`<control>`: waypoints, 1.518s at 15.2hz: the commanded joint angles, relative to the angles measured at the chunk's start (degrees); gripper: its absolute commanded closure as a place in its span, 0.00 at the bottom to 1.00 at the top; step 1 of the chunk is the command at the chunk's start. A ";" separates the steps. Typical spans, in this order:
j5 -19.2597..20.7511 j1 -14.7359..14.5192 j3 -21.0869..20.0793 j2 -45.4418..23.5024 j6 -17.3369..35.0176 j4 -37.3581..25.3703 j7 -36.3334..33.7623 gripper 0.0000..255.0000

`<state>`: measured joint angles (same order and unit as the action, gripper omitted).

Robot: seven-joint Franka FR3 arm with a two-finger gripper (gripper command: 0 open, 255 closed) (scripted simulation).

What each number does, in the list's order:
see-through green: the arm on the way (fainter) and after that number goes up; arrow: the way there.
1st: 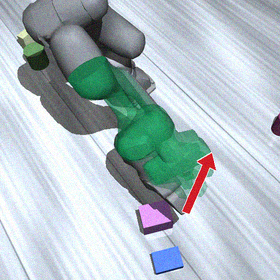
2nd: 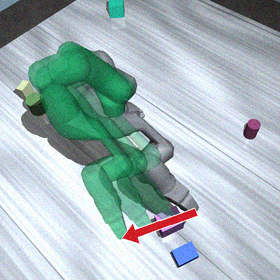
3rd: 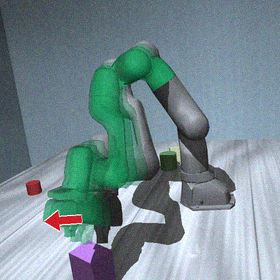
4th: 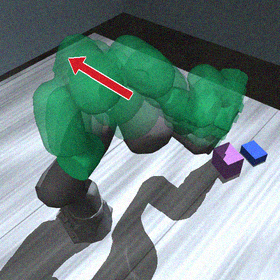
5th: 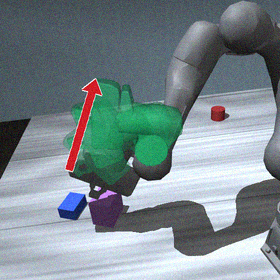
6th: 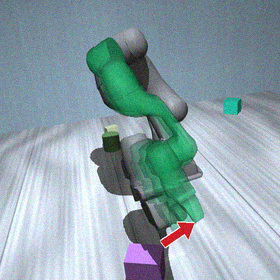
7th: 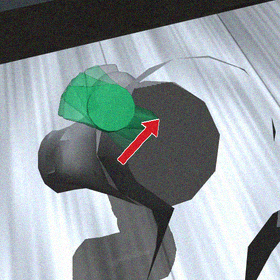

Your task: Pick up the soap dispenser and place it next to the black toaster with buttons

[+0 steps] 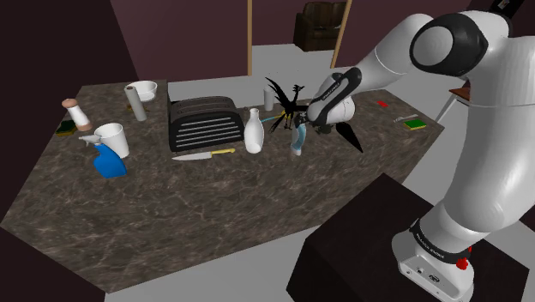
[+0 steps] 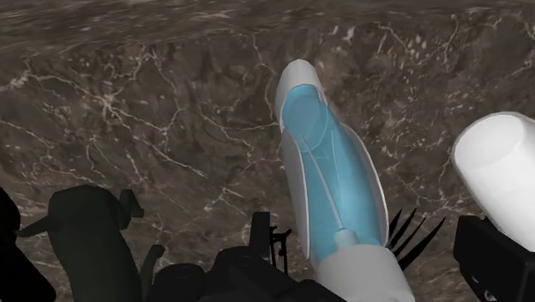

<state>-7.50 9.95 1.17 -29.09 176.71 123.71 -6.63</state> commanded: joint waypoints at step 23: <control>-0.18 0.43 -0.56 -7.55 2.23 -5.71 -0.12 1.00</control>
<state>-7.69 10.41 0.66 -36.54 178.95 118.01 -6.74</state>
